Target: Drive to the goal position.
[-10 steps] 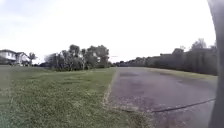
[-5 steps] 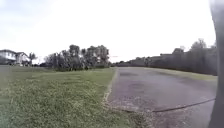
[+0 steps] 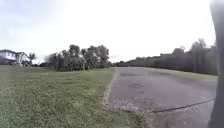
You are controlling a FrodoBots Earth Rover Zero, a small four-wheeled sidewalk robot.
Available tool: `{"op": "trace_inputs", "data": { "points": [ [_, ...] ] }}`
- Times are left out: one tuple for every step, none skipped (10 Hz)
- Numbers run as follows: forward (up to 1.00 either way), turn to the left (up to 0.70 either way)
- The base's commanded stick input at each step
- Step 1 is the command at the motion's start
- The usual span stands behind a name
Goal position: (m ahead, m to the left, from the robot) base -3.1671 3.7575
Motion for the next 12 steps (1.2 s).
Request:
{"op": "trace_inputs", "data": {
  "points": [
    [0.02, 0.00],
    [0.00, 0.00],
    [0.00, 0.00],
    [0.00, 0.00],
    [0.00, 0.00],
    [0.00, 0.00],
    [0.00, 0.00],
    [0.00, 0.00],
    [0.01, 0.00],
    [0.02, 0.00],
    [0.04, 0.00],
    [0.00, 0.00]
  ]
}}
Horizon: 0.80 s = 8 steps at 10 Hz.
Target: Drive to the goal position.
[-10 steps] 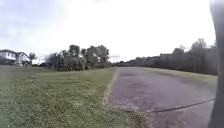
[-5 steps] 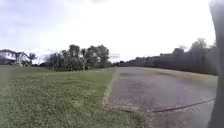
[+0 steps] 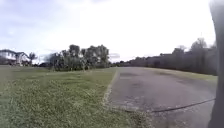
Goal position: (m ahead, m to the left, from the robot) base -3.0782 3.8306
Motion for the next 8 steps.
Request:
{"op": "trace_inputs", "data": {
  "points": [
    [0.00, 0.00],
    [0.00, 0.00],
    [0.00, 0.00],
    [0.00, 0.00],
    [0.00, 0.00],
    [0.00, 0.00],
    [0.00, 0.00],
    [0.00, 0.00]
  ]
}}
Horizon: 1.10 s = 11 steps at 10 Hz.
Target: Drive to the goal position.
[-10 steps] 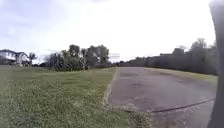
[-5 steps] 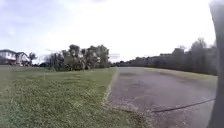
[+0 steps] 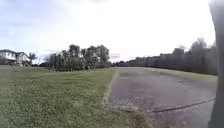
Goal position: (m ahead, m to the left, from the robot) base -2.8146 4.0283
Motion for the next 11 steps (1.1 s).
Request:
{"op": "trace_inputs", "data": {
  "points": [
    [0.01, 0.00],
    [0.04, 0.00],
    [0.01, 0.00],
    [0.00, 0.00],
    [0.00, 0.00],
    [0.00, 0.00],
    [0.00, 0.00],
    [0.00, 0.00],
    [0.00, 0.00],
    [0.00, 0.00],
    [0.00, 0.00]
  ]
}}
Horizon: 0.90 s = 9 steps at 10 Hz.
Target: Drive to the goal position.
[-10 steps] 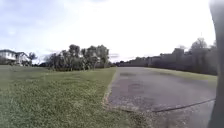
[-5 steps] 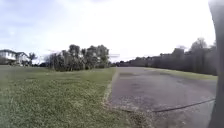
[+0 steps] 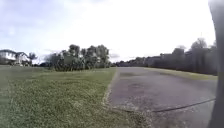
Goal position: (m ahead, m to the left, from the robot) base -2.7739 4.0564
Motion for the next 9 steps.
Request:
{"op": "trace_inputs", "data": {
  "points": [
    [0.02, 0.00],
    [0.03, 0.00],
    [0.00, 0.00],
    [0.00, 0.00],
    [0.00, 0.00],
    [0.00, 0.00],
    [0.00, 0.00],
    [0.00, 0.00],
    [0.00, 0.00]
  ]
}}
